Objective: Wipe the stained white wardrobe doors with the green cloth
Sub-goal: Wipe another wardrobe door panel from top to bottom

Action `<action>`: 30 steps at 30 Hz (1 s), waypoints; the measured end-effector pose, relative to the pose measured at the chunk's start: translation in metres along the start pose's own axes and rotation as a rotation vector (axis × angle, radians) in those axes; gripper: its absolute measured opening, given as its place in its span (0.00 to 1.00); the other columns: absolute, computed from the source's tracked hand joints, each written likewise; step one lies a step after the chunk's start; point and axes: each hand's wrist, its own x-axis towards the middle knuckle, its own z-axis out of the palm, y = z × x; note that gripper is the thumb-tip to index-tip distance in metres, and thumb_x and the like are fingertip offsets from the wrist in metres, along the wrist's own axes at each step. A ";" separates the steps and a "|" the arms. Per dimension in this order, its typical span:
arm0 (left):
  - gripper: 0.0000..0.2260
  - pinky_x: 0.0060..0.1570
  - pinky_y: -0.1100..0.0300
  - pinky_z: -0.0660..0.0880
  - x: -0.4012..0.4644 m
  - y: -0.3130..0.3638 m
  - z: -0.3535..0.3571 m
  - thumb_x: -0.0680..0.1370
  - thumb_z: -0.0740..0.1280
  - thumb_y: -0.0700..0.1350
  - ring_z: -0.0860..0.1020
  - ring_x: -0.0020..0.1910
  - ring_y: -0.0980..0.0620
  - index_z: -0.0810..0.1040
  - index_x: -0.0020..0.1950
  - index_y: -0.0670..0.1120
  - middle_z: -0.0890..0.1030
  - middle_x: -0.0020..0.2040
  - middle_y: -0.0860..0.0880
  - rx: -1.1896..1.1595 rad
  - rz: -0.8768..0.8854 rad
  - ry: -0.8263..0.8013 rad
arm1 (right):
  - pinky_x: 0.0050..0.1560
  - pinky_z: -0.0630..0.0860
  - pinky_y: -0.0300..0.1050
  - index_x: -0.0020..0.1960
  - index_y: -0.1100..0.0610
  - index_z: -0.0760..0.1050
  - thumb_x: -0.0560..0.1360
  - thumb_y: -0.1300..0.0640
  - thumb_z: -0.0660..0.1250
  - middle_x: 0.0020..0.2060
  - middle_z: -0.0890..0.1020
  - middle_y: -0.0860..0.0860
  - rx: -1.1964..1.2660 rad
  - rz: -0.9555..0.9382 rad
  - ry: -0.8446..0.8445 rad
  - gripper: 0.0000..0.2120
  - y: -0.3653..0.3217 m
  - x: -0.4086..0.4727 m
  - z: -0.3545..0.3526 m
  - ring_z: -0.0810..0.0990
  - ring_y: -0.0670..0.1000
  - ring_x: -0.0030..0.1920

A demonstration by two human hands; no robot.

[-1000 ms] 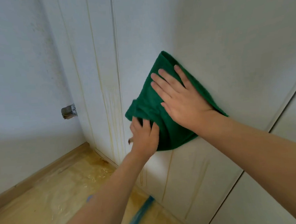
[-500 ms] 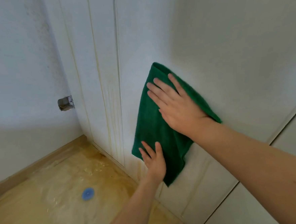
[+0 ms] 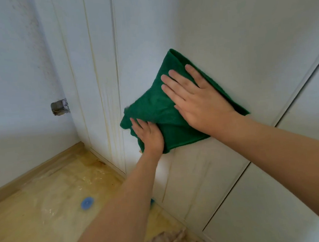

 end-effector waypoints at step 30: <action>0.27 0.79 0.42 0.47 -0.149 0.007 0.081 0.83 0.60 0.38 0.43 0.80 0.36 0.53 0.80 0.45 0.39 0.81 0.39 0.270 -0.472 -0.045 | 0.76 0.47 0.63 0.76 0.55 0.67 0.80 0.52 0.56 0.75 0.66 0.56 0.021 -0.093 0.078 0.25 0.017 -0.036 0.006 0.62 0.58 0.76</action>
